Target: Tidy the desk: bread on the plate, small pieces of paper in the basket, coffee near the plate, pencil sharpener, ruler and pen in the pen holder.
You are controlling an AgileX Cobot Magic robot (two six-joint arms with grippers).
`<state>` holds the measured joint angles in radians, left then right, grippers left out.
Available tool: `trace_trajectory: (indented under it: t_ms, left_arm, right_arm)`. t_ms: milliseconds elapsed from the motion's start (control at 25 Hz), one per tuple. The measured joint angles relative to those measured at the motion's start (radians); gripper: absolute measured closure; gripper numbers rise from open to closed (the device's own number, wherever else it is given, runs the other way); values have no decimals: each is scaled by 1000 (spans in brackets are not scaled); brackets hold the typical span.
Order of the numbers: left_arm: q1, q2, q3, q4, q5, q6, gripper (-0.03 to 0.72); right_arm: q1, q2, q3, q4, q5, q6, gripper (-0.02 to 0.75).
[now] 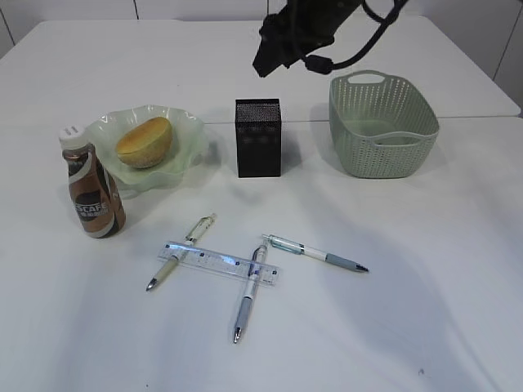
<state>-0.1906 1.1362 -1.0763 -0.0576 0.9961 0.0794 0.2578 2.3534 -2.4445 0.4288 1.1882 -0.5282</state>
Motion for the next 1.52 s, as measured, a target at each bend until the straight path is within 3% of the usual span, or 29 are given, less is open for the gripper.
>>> trace_trajectory:
  t_ms: [240,840,960,1240,1520]
  left_arm:
    - [0,0,0,0,19,0,222]
    - [0,0,0,-2,34,0,222]
    - [0,0,0,-2,36,0,222]
    - [0,0,0,-5,82,0,222]
    - [0,0,0,-7,95,0,222]
  right_arm:
    - [-1,-142,63,-37,57,11,291]
    - [9,-491,403,-137,65,65,291]
    - [36,-511,443,-140,65,35,291]
    - [230,-470,495,-192,65,-140,291]
    - [288,-324,495,-207,63,-185,291]
